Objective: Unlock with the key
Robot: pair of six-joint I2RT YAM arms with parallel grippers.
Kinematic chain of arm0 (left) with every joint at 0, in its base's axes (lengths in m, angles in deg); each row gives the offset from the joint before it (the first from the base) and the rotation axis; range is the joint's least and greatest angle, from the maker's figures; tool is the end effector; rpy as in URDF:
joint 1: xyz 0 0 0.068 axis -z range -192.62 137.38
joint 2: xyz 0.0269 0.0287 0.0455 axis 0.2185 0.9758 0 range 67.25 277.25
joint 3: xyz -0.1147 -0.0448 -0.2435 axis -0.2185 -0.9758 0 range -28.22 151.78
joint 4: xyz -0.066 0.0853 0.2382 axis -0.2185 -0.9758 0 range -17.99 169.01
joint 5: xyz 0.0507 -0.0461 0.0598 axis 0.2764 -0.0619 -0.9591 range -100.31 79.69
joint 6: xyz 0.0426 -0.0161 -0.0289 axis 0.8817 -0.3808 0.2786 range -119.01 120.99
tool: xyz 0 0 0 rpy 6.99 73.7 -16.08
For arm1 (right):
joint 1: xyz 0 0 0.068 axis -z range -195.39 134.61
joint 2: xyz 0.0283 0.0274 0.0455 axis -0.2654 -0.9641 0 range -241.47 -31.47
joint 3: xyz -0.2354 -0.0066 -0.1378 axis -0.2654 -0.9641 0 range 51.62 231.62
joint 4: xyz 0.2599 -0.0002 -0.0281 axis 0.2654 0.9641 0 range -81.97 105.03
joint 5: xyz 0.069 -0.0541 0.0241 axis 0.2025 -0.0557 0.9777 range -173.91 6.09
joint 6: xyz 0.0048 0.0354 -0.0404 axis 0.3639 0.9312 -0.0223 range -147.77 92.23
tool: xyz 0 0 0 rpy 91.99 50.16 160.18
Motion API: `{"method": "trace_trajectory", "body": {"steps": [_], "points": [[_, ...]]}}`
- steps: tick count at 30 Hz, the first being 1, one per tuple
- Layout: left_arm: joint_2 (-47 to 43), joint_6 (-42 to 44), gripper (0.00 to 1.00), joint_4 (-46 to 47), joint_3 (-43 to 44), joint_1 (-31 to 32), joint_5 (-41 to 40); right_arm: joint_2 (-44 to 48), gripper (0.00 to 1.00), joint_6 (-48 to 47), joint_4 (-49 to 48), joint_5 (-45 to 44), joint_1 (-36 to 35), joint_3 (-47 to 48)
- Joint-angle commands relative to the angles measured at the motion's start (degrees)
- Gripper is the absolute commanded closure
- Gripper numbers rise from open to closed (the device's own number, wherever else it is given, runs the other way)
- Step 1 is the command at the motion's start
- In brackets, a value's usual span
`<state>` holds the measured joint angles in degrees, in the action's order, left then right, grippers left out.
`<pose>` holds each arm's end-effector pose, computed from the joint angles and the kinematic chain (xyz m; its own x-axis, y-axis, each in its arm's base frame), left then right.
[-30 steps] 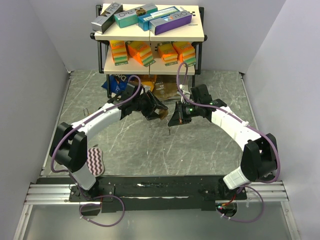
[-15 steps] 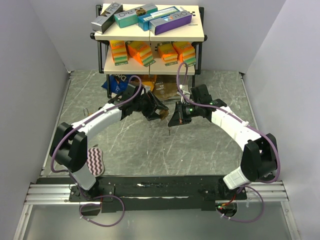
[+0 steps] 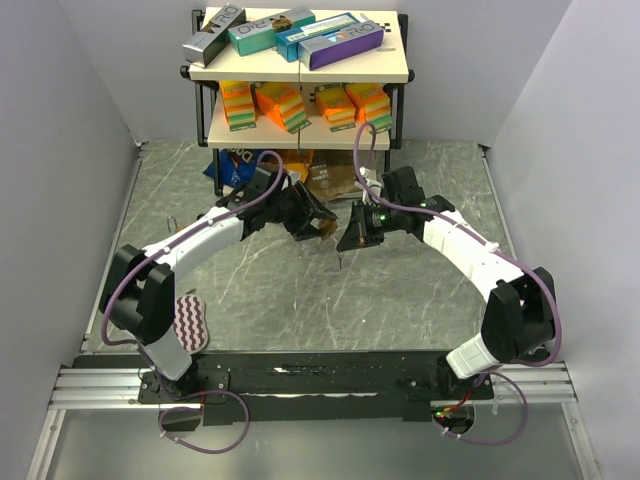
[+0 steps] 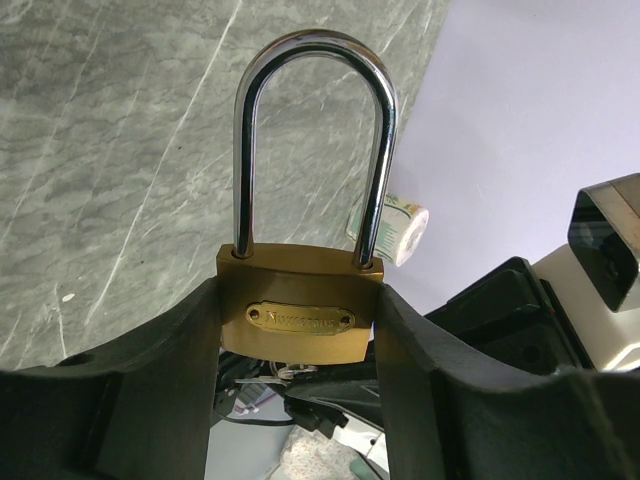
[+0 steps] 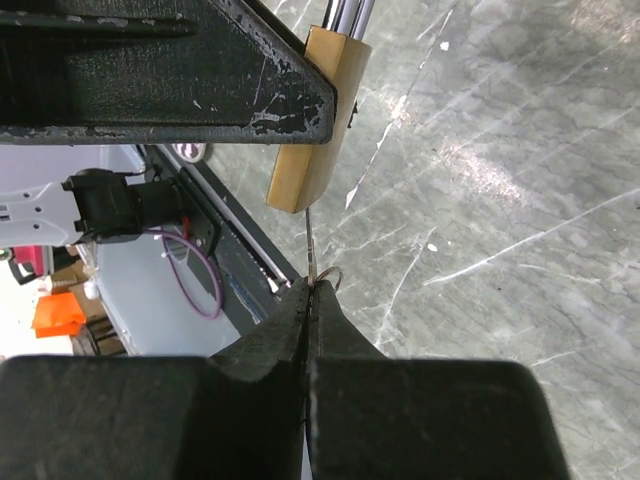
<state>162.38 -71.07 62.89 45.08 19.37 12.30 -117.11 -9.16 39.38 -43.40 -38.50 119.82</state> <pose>0.3131 -0.2117 0.2753 -0.8706 -0.4917 -0.0179 -0.2664 0.5018 -0.8229 0.2837 0.1462 0.2845 -0.8766 -0.1103 -0.4685 -0.4351 0.5978 0.6733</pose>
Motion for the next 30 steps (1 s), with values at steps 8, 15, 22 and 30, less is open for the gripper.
{"method": "trace_trajectory", "body": {"steps": [8,15,22,30], "points": [[-1.5,-0.5,0.99,2.8,2.1,1.3,2.8,-1.6,1.00,1.0,-2.8,-1.2,0.1,6.2],[-1.4,-0.8,0.99,3.5,2.4,1.4,2.8,-2.9,1.00,1.6,-3.4,-1.3,0.1,6.6],[-1.0,-1.0,0.99,3.7,2.4,1.7,3.1,-4.3,1.00,2.5,-4.5,-1.3,0.0,7.6],[-0.8,-1.2,0.99,4.1,2.6,1.9,3.1,-6.5,1.00,3.6,-5.8,-1.4,-0.1,10.4]]}}
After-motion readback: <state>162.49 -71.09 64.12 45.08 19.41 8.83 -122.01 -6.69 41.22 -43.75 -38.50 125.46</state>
